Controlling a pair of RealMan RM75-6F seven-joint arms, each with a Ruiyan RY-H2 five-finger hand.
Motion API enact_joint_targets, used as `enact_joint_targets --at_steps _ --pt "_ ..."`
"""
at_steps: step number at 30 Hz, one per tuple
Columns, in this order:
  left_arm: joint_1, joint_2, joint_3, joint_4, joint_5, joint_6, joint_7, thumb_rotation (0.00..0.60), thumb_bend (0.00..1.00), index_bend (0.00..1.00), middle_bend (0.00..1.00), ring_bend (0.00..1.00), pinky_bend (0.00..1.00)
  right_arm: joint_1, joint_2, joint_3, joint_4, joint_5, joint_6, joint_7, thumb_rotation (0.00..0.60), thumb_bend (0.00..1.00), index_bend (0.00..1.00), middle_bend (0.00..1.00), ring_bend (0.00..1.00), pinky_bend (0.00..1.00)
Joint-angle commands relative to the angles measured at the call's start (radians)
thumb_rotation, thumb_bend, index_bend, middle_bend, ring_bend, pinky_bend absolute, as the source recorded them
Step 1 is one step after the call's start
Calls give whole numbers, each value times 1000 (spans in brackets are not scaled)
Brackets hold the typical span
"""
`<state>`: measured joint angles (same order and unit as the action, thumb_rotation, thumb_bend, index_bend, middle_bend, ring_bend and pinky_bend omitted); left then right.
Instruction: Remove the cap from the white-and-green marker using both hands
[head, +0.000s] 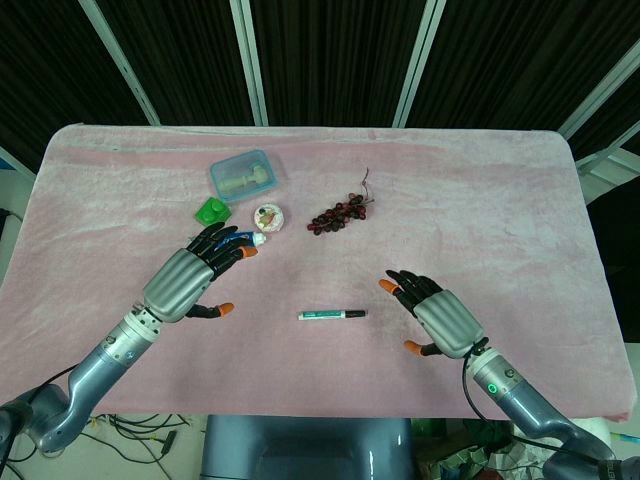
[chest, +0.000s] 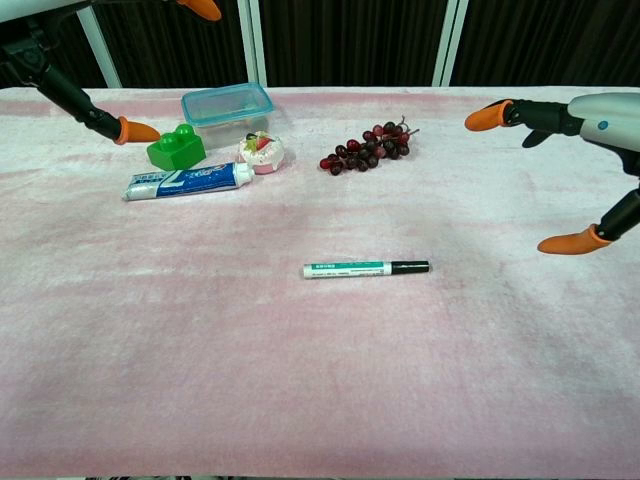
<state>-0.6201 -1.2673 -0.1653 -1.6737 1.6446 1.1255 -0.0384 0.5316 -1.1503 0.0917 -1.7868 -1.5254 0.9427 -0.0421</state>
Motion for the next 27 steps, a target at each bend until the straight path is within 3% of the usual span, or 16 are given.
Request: enact_joint_targets --at_steps 1,7,17,22,27 --pt "-3 -2 1 -9 -4 4 -6 600 163 159 154 0 1 3 2 -2 -1 2 1 5 600 114 10 0 17 150" --pt "-10 -3 11 -25 -13 -4 -22 600 163 167 174 0 9 8 2 -11 1 1 -1 2 600 115 10 0 17 150" --pt "-10 7 16 -43 -60 -23 96 600 164 179 175 0 9 -8 17 -26 1 13 26 -6 600 115 10 0 17 150" --pt "18 5 15 -91 -139 -5 212 600 164 195 175 0 9 -22 39 -25 0 39 48 -29 600 115 9 0 17 150" --pt "20 -8 -2 -156 -293 -36 323 600 165 209 176 0 9 -64 64 6 -32 199 107 -134 600 114 9 0 17 150"
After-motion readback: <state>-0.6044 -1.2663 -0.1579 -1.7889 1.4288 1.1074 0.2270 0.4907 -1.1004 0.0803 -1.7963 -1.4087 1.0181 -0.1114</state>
